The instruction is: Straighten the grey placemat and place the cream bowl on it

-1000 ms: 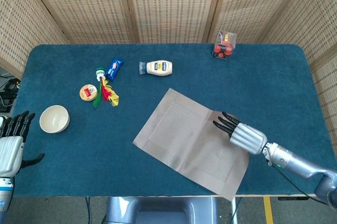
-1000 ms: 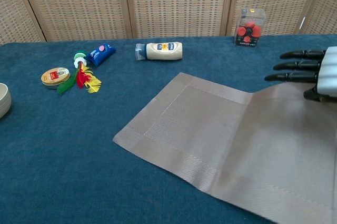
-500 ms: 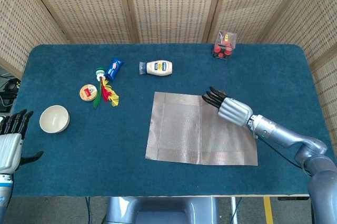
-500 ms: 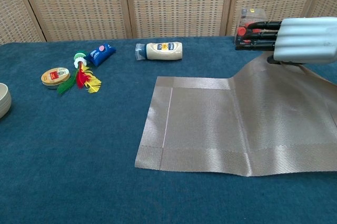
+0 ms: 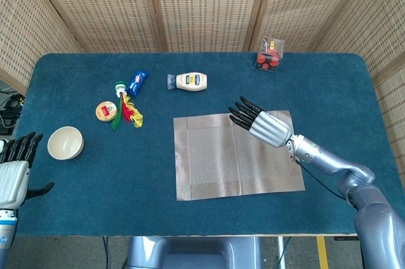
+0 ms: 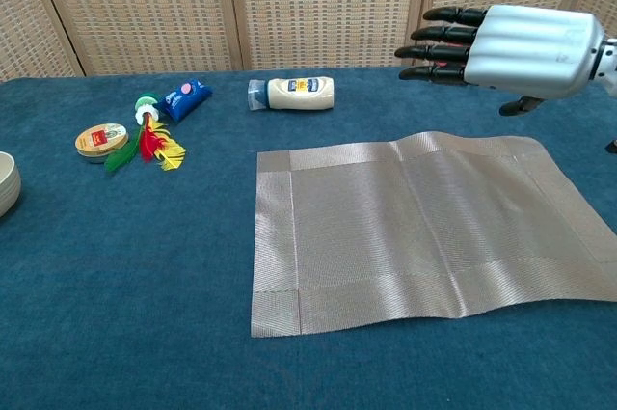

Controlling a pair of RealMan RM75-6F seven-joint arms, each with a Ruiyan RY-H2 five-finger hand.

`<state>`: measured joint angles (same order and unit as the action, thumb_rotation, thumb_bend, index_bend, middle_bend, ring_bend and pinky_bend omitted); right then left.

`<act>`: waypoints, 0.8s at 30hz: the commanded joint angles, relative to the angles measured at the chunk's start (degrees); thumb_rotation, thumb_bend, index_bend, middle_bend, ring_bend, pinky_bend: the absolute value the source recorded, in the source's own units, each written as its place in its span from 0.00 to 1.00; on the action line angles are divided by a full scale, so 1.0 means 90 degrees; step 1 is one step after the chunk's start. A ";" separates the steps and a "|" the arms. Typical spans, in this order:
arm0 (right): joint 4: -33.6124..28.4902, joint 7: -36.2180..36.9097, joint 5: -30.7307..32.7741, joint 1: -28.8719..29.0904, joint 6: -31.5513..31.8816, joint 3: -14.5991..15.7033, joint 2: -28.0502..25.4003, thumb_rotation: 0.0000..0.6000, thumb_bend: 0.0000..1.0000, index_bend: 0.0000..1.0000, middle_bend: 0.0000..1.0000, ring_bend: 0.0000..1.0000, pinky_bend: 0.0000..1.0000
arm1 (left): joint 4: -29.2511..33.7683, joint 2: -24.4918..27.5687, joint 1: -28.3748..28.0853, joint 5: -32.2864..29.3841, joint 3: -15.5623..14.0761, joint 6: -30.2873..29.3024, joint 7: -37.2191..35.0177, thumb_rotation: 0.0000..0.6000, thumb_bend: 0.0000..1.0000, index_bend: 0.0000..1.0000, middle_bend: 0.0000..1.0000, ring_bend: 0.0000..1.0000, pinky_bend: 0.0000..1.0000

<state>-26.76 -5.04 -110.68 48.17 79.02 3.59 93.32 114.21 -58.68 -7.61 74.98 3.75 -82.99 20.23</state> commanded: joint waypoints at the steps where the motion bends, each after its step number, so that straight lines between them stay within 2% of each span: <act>1: -0.0631 0.0202 0.0306 -0.0287 0.0519 -0.0182 -0.0338 1.00 0.00 0.00 0.00 0.00 0.00 | 0.0000 0.0003 0.0004 0.0071 -0.0024 -0.0007 -0.0014 1.00 0.00 0.00 0.00 0.00 0.00; 7: -0.2326 0.0445 0.1050 -0.1019 0.0701 -0.0378 -0.1248 1.00 0.00 0.00 0.00 0.00 0.00 | -0.0230 -0.0022 -0.0060 0.0528 -0.0118 0.0080 -0.0268 1.00 0.00 0.00 0.00 0.00 0.00; 10: -0.3544 0.0729 0.1547 -0.1542 0.0759 -0.0406 -0.1800 1.00 0.00 0.00 0.00 0.00 0.00 | -0.0521 -0.0101 -0.0141 0.0911 -0.0146 0.0123 -0.0573 1.00 0.00 0.00 0.00 0.00 0.00; 13: -0.5191 0.0869 0.2099 -0.2147 0.0728 -0.0297 -0.2570 1.00 0.00 0.00 0.00 0.00 0.00 | -0.0915 -0.0294 -0.0272 0.1213 -0.0168 0.0243 -0.0879 1.00 0.00 0.00 0.00 0.00 0.00; 17: -0.6565 0.0796 0.2492 -0.2714 0.0809 -0.0100 -0.3210 1.00 0.00 0.00 0.00 0.00 0.00 | -0.1329 -0.0529 -0.0564 0.1443 -0.0164 0.0612 -0.1191 1.00 0.00 0.00 0.00 0.00 0.00; 20: -0.7175 0.0804 0.2593 -0.3097 0.0974 0.0040 -0.3446 1.00 0.00 0.00 0.00 0.00 0.00 | -0.1777 -0.0745 -0.0898 0.1790 -0.0133 0.0894 -0.1416 1.00 0.00 0.00 0.00 0.00 0.00; 24: -0.7471 0.0912 0.2622 -0.3525 0.1292 0.0111 -0.3426 1.00 0.00 0.00 0.00 0.00 0.00 | -0.2618 -0.1230 -0.1353 0.2471 -0.0067 0.0949 -0.1805 1.00 0.00 0.00 0.00 0.00 0.00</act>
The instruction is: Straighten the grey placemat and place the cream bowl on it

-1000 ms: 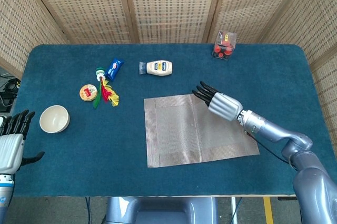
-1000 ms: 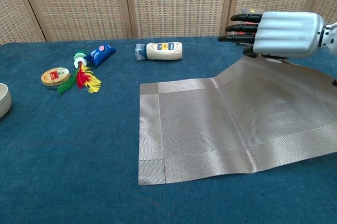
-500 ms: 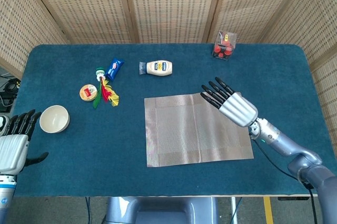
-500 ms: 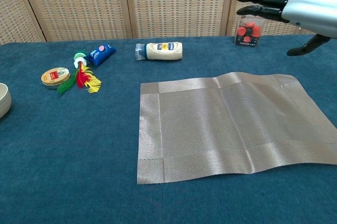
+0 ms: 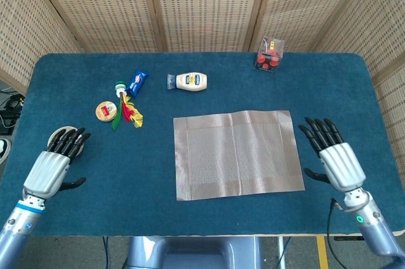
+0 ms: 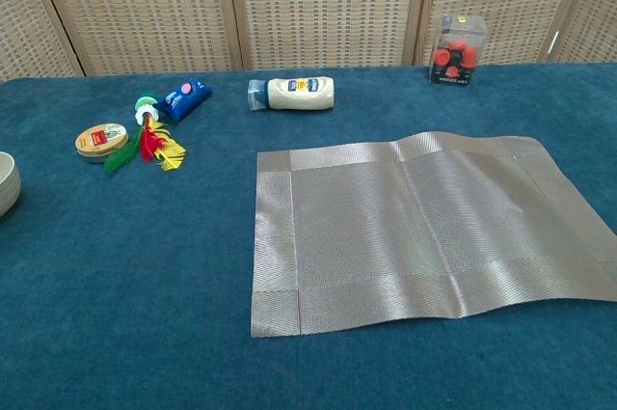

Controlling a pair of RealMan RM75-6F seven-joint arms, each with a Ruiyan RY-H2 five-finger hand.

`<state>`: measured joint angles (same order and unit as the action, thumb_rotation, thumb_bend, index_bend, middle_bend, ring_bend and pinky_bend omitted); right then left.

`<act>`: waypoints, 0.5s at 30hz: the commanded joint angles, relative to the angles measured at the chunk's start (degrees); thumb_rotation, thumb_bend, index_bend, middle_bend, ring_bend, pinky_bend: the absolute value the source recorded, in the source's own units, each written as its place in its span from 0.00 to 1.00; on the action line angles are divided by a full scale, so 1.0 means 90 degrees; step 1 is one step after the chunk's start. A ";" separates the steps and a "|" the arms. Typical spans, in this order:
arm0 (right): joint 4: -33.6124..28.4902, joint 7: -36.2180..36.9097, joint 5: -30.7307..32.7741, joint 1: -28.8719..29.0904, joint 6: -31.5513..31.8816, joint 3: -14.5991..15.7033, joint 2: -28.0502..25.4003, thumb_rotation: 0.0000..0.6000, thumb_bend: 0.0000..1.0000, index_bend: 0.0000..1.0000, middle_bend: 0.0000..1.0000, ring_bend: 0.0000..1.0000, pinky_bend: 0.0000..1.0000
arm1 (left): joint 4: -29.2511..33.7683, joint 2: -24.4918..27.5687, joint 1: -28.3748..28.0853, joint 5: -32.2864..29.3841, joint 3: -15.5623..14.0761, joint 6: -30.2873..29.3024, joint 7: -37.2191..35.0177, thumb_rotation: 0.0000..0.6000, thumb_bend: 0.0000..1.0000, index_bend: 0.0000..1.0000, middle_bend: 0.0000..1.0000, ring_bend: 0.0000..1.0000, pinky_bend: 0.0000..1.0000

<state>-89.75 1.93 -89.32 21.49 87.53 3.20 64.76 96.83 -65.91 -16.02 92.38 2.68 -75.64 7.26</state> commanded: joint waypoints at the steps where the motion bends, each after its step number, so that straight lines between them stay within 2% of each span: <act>1: -0.0525 0.0144 0.0257 -0.0651 0.0411 0.0155 -0.0225 1.00 0.00 0.00 0.00 0.00 0.00 | -0.0848 -0.0524 -0.0522 0.0646 0.0047 0.0180 -0.0437 1.00 0.00 0.00 0.00 0.00 0.00; 8: -0.0542 -0.0254 0.0165 -0.1121 0.0795 0.0151 0.0177 1.00 0.00 0.00 0.00 0.00 0.00 | -0.1571 -0.1199 -0.1309 0.1102 0.0117 0.0696 -0.0675 1.00 0.00 0.02 0.00 0.00 0.00; 15: -0.0322 -0.0397 0.0146 -0.1334 0.0826 0.0039 0.0521 1.00 0.00 0.00 0.00 0.00 0.00 | -0.2423 -0.1985 -0.2128 0.1210 0.0205 0.1418 -0.0705 1.00 0.00 0.15 0.00 0.00 0.00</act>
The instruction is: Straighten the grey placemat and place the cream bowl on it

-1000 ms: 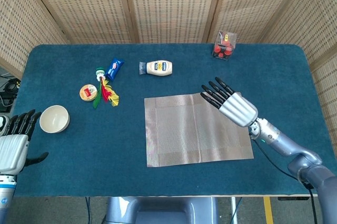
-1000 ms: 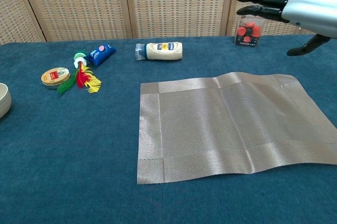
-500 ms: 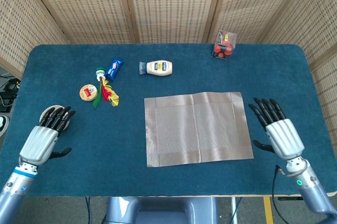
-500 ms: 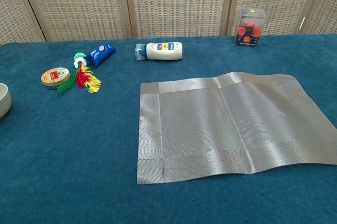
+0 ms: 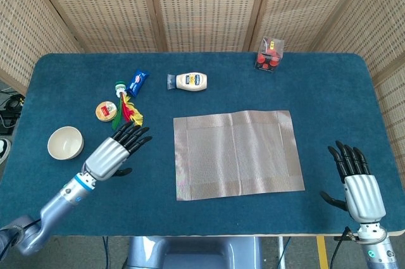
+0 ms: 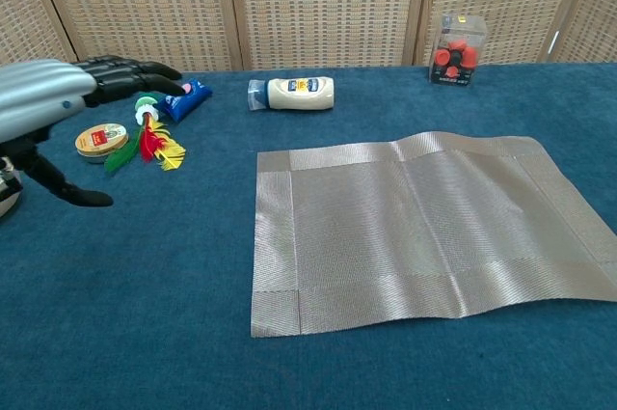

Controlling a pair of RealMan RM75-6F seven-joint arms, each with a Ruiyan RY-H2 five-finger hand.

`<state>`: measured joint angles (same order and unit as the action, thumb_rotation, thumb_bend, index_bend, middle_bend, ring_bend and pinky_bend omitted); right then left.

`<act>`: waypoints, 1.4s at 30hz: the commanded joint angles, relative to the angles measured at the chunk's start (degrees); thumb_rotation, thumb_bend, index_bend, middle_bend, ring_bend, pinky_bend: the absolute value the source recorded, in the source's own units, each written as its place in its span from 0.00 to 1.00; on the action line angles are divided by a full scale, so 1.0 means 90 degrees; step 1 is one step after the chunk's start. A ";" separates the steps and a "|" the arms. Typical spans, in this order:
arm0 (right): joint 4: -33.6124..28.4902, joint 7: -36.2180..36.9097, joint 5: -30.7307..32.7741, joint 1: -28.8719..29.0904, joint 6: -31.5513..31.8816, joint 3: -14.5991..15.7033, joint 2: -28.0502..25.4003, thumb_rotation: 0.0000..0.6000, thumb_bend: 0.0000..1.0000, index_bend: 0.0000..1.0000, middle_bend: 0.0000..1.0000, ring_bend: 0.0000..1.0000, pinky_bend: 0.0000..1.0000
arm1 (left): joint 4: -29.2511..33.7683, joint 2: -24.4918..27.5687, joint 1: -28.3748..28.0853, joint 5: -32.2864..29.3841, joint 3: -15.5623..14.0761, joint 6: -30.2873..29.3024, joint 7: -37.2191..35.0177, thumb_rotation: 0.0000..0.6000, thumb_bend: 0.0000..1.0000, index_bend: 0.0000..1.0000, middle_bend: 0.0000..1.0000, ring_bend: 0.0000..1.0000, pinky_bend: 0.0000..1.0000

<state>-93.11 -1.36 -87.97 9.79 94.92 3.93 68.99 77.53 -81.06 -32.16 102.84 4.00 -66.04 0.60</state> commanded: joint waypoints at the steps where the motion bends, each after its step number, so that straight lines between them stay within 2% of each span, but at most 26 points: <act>1: 0.0082 -0.0049 -0.0013 -0.0049 0.0002 -0.0069 0.0079 1.00 0.00 0.00 0.00 0.00 0.00 | -0.0413 -0.0431 -0.0467 0.0056 0.0082 0.0484 0.0149 1.00 0.00 0.16 0.00 0.00 0.00; 10: 0.0096 -0.0020 -0.0116 -0.0162 -0.0103 -0.0230 0.0066 1.00 0.00 0.00 0.00 0.00 0.00 | -0.1296 -0.1383 -0.1163 -0.0382 0.0170 0.1310 0.0553 1.00 0.00 0.21 0.00 0.00 0.00; 16: 0.0114 0.0055 -0.0136 -0.0218 -0.0094 -0.0365 0.0072 1.00 0.00 0.01 0.00 0.00 0.00 | -0.1794 -0.1859 -0.1450 -0.0500 0.0147 0.1511 0.0691 1.00 0.00 0.21 0.00 0.00 0.00; 22: 0.0133 0.0121 -0.0148 -0.0264 -0.0137 -0.0452 0.0071 1.00 0.00 0.02 0.00 0.00 0.00 | -0.2181 -0.2183 -0.1682 -0.0665 0.0158 0.1673 0.0768 1.00 0.00 0.21 0.00 0.00 0.00; 36: 0.0076 0.0214 -0.0277 -0.0379 -0.0109 -0.0611 0.0019 1.00 0.00 0.03 0.00 0.00 0.00 | -0.2593 -0.2746 -0.2014 -0.0992 0.0120 0.1828 0.0957 1.00 0.00 0.21 0.00 0.00 0.00; 38: 0.0071 0.0225 -0.0293 -0.0395 -0.0102 -0.0629 0.0013 1.00 0.00 0.03 0.00 0.00 0.00 | -0.2606 -0.2786 -0.2040 -0.1034 0.0117 0.1833 0.0991 1.00 0.03 0.21 0.00 0.00 0.00; 42: 0.0055 0.0261 -0.0321 -0.0423 -0.0106 -0.0661 -0.0005 1.00 0.00 0.03 0.00 0.00 0.00 | -0.2608 -0.2826 -0.2092 -0.1099 0.0094 0.1836 0.1073 1.00 0.16 0.22 0.00 0.00 0.00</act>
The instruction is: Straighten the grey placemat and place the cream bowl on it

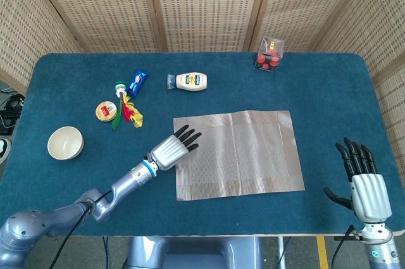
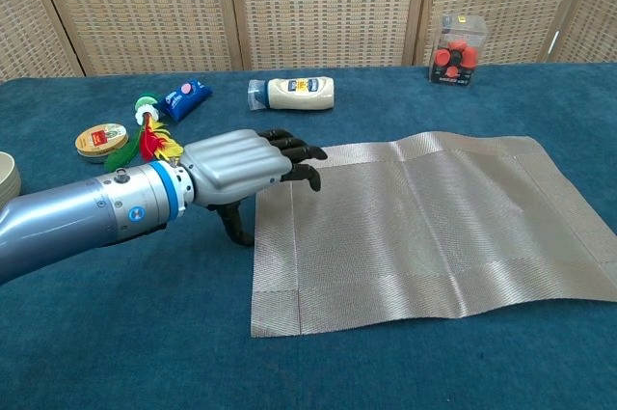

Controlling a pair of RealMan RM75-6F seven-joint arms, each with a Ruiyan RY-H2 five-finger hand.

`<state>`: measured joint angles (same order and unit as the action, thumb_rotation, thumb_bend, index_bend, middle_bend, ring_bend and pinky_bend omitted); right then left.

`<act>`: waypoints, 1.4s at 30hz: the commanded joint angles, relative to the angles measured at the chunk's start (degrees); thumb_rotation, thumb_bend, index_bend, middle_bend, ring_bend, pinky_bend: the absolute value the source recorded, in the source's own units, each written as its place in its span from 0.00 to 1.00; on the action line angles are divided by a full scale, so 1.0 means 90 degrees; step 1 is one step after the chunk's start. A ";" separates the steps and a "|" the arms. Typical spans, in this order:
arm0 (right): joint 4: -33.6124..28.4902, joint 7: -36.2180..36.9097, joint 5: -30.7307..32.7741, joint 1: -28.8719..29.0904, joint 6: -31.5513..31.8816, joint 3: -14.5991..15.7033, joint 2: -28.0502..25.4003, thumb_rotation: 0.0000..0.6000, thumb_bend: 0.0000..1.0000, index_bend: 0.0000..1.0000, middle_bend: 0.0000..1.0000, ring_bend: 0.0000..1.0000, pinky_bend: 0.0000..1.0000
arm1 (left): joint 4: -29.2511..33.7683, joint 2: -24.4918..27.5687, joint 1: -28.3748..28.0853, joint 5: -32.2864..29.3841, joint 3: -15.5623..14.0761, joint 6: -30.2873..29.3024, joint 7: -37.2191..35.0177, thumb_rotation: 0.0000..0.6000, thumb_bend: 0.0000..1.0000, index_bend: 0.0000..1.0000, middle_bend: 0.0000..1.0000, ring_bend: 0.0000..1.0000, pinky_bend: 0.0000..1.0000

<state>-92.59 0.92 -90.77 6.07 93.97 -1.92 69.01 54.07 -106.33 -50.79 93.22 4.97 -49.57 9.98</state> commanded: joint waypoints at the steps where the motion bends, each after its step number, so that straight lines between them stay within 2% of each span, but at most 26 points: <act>1: -0.0007 0.0016 -0.0018 -0.0015 -0.0002 -0.0015 -0.0010 1.00 0.00 0.03 0.00 0.00 0.00 | -0.0001 -0.0025 -0.0032 -0.0045 -0.0019 0.0006 0.0049 1.00 0.18 0.22 0.00 0.00 0.00; 6: -0.0034 0.0034 -0.0059 -0.0040 0.0002 -0.0040 -0.0024 1.00 0.00 0.04 0.00 0.00 0.00 | 0.0024 -0.0051 -0.0074 -0.0117 -0.0033 0.0017 0.0092 1.00 0.30 0.22 0.00 0.00 0.00; 16: -0.0086 0.0062 -0.0151 -0.0081 0.0032 -0.0066 -0.0054 1.00 0.00 0.04 0.00 0.00 0.00 | 0.0169 0.0025 -0.0133 -0.0206 -0.0004 -0.0056 0.0112 1.00 0.32 0.24 0.00 0.00 0.00; 26: -0.0117 0.0100 -0.0235 -0.0116 0.0048 -0.0095 -0.0079 1.00 0.00 0.05 0.00 0.00 0.00 | 0.0212 -0.0071 -0.0144 -0.0449 0.0012 0.0041 0.0125 1.00 0.47 0.33 0.00 0.00 0.00; 28: -0.0121 0.0097 -0.0267 -0.0123 0.0047 -0.0095 -0.0084 1.00 0.00 0.05 0.00 0.00 0.00 | 0.0193 -0.0102 -0.0151 -0.0470 0.0009 0.0018 0.0129 1.00 0.48 0.37 0.00 0.00 0.00; 36: -0.0135 0.0169 -0.0332 -0.0151 0.0079 -0.0128 -0.0105 1.00 0.00 0.05 0.00 0.00 0.00 | 0.0236 -0.0134 -0.0163 -0.0618 0.0008 0.0065 0.0070 1.00 0.55 0.72 0.00 0.00 0.00; 42: -0.0152 0.0218 -0.0366 -0.0164 0.0056 -0.0126 -0.0136 1.00 0.00 0.05 0.00 0.00 0.00 | 0.0296 -0.0103 -0.0141 -0.0572 -0.0051 -0.0076 0.0032 1.00 0.56 0.79 0.00 0.00 0.00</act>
<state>-93.96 2.87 -94.06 4.61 94.48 -3.05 67.80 56.61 -107.35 -52.11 87.96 4.61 -50.09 10.35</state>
